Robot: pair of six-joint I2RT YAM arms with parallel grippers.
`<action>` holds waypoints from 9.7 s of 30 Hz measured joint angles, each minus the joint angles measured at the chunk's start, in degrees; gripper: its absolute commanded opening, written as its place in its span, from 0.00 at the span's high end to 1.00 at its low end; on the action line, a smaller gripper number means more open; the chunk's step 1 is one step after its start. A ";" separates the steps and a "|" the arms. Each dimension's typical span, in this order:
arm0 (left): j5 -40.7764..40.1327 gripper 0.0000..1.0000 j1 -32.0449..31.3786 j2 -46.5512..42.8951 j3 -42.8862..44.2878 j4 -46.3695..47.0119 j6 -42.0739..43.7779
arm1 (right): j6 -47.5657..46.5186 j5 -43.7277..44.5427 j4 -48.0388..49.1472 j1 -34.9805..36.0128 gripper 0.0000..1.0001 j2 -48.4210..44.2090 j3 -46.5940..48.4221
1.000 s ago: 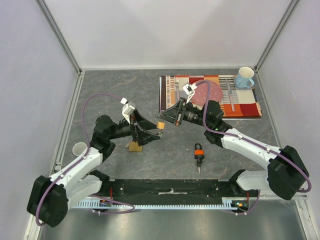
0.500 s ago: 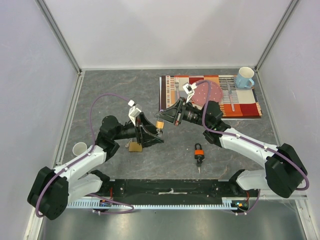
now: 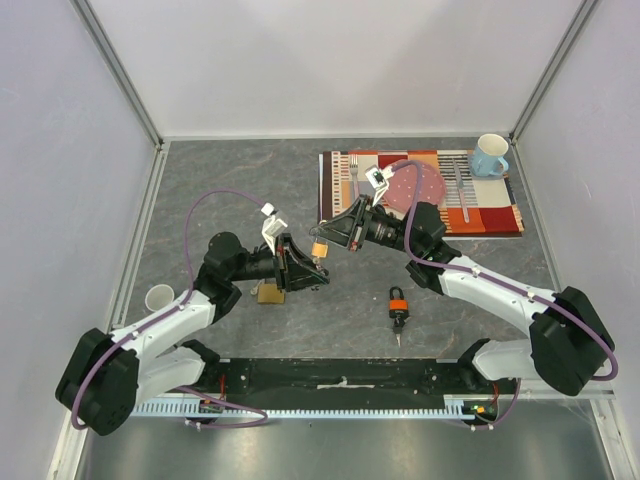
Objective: Lock with the key
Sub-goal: Lock the lock, then place the lock at the center of the board, then place the key at the center of the board, then pick up the lock from the center of the board.
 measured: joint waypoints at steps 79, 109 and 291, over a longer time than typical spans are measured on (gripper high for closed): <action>-26.18 0.98 -3.89 -19.15 -5.66 -27.56 3.34 | -2.69 -0.17 3.45 2.86 1.00 39.60 -1.05; -27.30 0.98 -3.78 -17.18 -5.77 -29.99 3.65 | -17.27 17.73 -20.87 4.17 0.02 24.92 2.58; -58.40 0.22 -35.69 37.11 32.41 -53.18 -1.84 | -9.86 25.38 -51.39 -20.02 0.02 -23.91 -18.58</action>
